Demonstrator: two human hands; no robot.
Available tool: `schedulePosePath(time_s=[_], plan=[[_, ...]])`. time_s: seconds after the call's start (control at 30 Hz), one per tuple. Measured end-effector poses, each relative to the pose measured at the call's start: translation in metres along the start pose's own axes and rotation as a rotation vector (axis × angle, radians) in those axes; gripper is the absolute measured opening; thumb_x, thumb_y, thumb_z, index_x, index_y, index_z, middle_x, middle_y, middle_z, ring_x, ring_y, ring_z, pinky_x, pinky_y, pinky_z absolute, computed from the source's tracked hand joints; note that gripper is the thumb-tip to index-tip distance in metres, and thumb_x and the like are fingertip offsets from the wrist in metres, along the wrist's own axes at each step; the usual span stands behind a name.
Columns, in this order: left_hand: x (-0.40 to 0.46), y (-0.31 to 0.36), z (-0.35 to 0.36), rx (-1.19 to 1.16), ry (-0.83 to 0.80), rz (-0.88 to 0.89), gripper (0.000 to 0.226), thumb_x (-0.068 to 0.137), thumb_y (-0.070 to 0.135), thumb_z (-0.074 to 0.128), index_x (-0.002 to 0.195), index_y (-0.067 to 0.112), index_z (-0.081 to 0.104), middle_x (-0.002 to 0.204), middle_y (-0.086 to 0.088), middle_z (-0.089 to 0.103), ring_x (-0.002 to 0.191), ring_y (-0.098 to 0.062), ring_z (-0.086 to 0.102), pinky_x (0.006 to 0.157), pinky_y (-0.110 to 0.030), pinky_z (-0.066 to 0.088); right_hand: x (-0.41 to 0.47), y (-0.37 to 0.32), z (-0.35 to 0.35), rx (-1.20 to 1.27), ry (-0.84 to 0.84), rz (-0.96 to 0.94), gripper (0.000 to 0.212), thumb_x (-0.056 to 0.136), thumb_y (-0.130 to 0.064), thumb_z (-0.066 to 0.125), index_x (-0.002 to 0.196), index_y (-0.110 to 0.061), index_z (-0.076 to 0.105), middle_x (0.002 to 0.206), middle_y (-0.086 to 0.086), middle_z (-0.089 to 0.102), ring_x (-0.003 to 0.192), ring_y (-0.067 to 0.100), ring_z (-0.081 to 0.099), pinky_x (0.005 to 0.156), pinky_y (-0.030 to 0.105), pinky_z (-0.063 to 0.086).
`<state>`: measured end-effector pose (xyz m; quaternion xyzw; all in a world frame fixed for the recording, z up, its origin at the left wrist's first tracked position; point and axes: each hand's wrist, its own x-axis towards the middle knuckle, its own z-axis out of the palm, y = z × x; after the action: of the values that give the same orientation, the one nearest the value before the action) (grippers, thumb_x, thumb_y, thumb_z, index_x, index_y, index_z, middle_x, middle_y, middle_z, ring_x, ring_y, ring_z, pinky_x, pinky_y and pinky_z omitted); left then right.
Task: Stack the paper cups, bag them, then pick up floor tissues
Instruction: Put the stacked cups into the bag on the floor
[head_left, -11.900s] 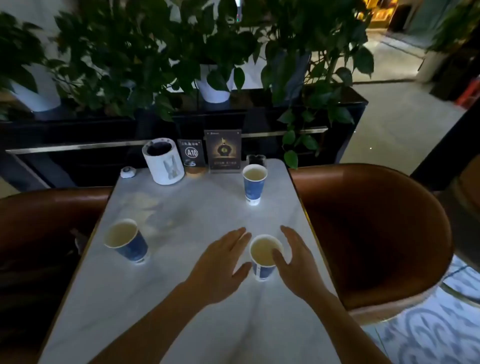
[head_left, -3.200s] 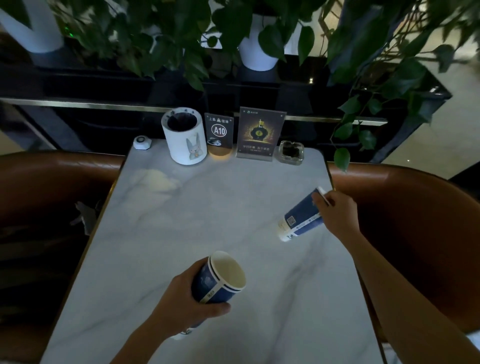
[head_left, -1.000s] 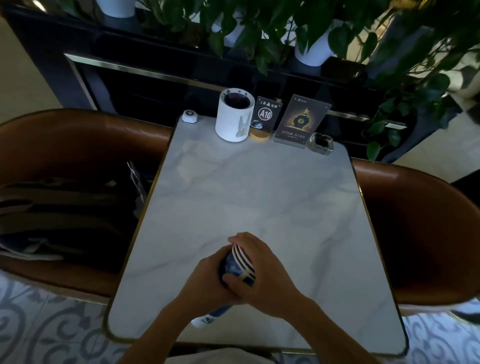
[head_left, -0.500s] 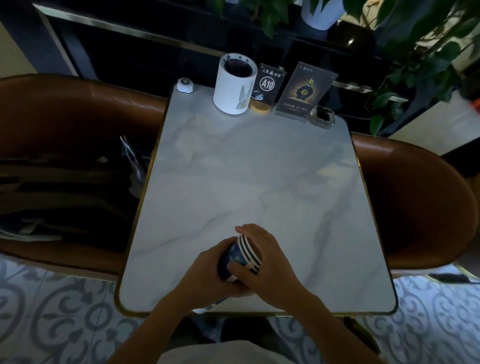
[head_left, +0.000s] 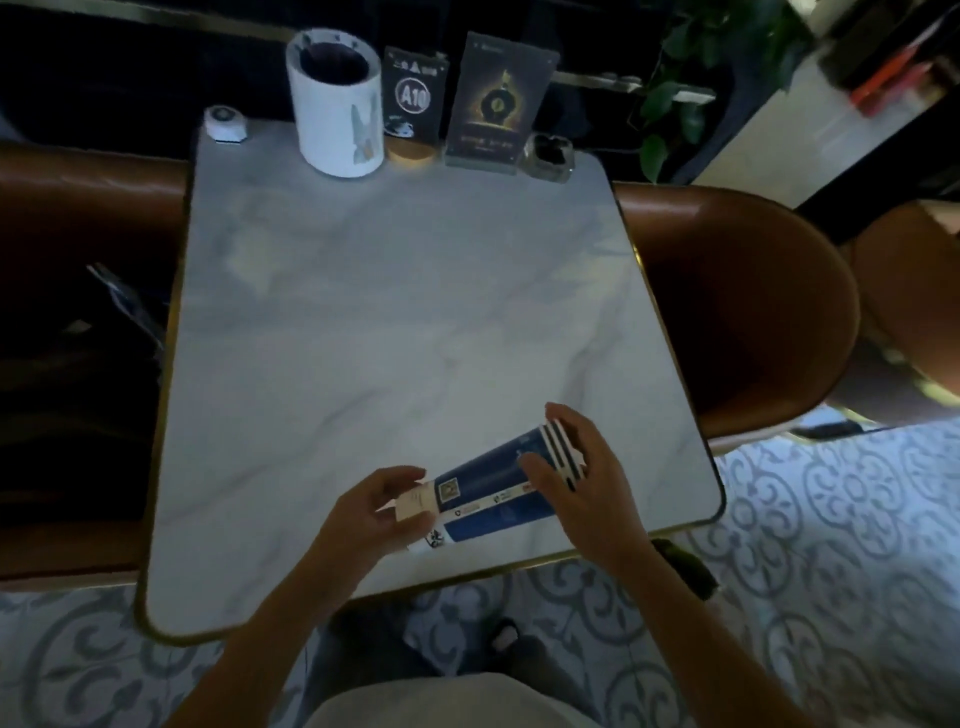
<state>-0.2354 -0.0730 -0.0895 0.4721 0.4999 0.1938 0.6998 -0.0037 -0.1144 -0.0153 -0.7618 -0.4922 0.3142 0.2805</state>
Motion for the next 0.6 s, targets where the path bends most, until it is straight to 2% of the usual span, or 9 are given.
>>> schedulePosePath(time_s=[0.1,0.2,0.3,0.37,0.43,0.5,0.6], plan=[[0.009,0.006,0.037,0.003,-0.029,0.002,0.039,0.081,-0.002,0.071,0.117,0.01,0.06,0.105,-0.003,0.069,0.083,-0.002,0.071,0.06,-0.015,0.054,-0.011,0.03,-0.029,0.074,0.066,0.078,0.058,0.086,-0.038,0.061,0.138,-0.025,0.039,0.123,-0.016,0.049,0.102,-0.017,0.048,0.075,-0.007,0.036],[0.019,0.012,0.083,0.032,-0.042,0.008,0.034,0.081,-0.002,0.072,0.112,0.009,0.062,0.1,-0.003,0.07,0.081,-0.001,0.07,0.06,-0.013,0.054,-0.025,0.066,-0.063,0.129,0.102,0.116,0.062,0.085,-0.044,0.058,0.141,-0.026,0.036,0.119,-0.025,0.046,0.099,-0.03,0.043,0.075,-0.009,0.035],[0.033,0.016,0.139,0.047,-0.055,0.003,0.031,0.08,0.001,0.074,0.108,0.013,0.065,0.093,-0.003,0.073,0.079,-0.003,0.071,0.058,-0.015,0.054,-0.038,0.113,-0.1,0.162,0.113,0.161,0.067,0.085,-0.049,0.053,0.143,-0.024,0.034,0.124,-0.02,0.047,0.107,-0.015,0.049,0.078,-0.006,0.037],[0.039,0.013,0.183,0.064,-0.058,-0.024,0.028,0.08,0.009,0.076,0.104,0.019,0.067,0.092,0.002,0.076,0.085,-0.007,0.073,0.06,-0.019,0.056,-0.048,0.155,-0.128,0.155,0.11,0.186,0.062,0.089,-0.054,0.051,0.14,-0.023,0.037,0.126,-0.01,0.055,0.112,0.003,0.056,0.083,0.006,0.048],[0.045,0.007,0.23,0.077,-0.062,-0.056,0.028,0.08,0.011,0.077,0.105,0.018,0.066,0.094,0.001,0.076,0.088,-0.013,0.073,0.063,-0.022,0.058,-0.062,0.196,-0.156,0.124,0.137,0.212,0.06,0.088,-0.059,0.047,0.136,-0.024,0.041,0.123,-0.005,0.06,0.111,0.007,0.059,0.089,0.022,0.052],[0.049,0.0,0.279,0.124,-0.09,-0.077,0.032,0.08,0.008,0.076,0.109,0.011,0.063,0.097,-0.003,0.074,0.087,-0.013,0.073,0.065,-0.022,0.059,-0.078,0.237,-0.183,0.113,0.189,0.259,0.043,0.09,-0.052,0.048,0.124,-0.026,0.051,0.109,-0.008,0.064,0.099,0.001,0.061,0.08,0.019,0.052],[0.059,-0.017,0.351,0.197,-0.16,-0.098,0.031,0.078,0.0,0.076,0.105,0.008,0.062,0.095,-0.003,0.072,0.075,-0.001,0.072,0.062,-0.016,0.057,-0.104,0.294,-0.218,0.125,0.266,0.401,0.01,0.093,-0.032,0.054,0.093,-0.023,0.059,0.08,-0.006,0.063,0.073,0.0,0.06,0.058,0.01,0.044]])
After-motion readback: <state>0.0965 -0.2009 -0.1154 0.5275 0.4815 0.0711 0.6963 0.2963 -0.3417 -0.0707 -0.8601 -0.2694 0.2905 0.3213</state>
